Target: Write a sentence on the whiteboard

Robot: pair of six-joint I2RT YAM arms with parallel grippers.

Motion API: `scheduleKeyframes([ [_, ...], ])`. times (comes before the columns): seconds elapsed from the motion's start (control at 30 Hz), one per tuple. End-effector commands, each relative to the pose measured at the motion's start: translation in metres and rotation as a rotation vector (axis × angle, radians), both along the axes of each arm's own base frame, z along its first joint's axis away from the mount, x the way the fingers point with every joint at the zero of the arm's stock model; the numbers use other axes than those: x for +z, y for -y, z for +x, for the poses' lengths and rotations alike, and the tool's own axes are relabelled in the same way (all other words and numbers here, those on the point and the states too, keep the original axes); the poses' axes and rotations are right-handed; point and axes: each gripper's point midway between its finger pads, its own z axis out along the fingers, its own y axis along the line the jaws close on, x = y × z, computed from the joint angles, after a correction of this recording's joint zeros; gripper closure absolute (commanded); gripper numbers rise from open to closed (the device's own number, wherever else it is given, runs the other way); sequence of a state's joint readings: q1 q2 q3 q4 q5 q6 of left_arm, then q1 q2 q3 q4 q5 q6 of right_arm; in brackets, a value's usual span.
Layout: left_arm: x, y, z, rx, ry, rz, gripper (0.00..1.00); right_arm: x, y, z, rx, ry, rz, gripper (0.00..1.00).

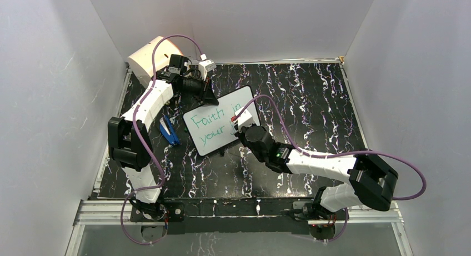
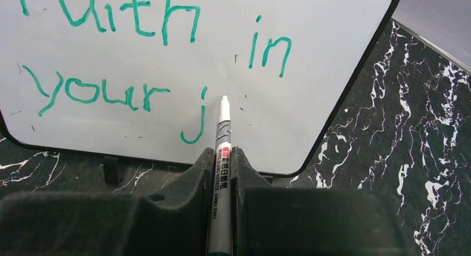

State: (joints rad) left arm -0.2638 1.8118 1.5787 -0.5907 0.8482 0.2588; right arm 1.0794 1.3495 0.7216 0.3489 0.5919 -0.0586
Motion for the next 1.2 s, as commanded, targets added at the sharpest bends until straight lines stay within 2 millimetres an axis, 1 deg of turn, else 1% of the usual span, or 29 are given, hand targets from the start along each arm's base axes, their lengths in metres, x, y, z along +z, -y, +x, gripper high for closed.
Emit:
scheduleKeyframes([
  [0.0,-0.027,-0.013,-0.007,0.036,-0.046,0.115,1.00,0.018,-0.005,0.003,0.008,0.042,0.070,1.00],
  [0.2,-0.026,-0.013,-0.007,0.036,-0.046,0.111,1.00,0.016,-0.010,0.003,0.024,0.037,0.061,1.00],
  [0.5,-0.026,-0.012,-0.007,0.035,-0.046,0.111,1.00,-0.001,-0.008,0.007,-0.009,0.011,0.016,1.00],
  [0.93,-0.027,-0.012,-0.007,0.035,-0.049,0.112,1.00,-0.007,-0.006,0.011,-0.024,0.008,0.020,1.00],
  [1.17,-0.028,-0.012,-0.007,0.032,-0.056,0.108,1.00,-0.009,-0.009,0.011,-0.011,0.003,0.021,1.00],
])
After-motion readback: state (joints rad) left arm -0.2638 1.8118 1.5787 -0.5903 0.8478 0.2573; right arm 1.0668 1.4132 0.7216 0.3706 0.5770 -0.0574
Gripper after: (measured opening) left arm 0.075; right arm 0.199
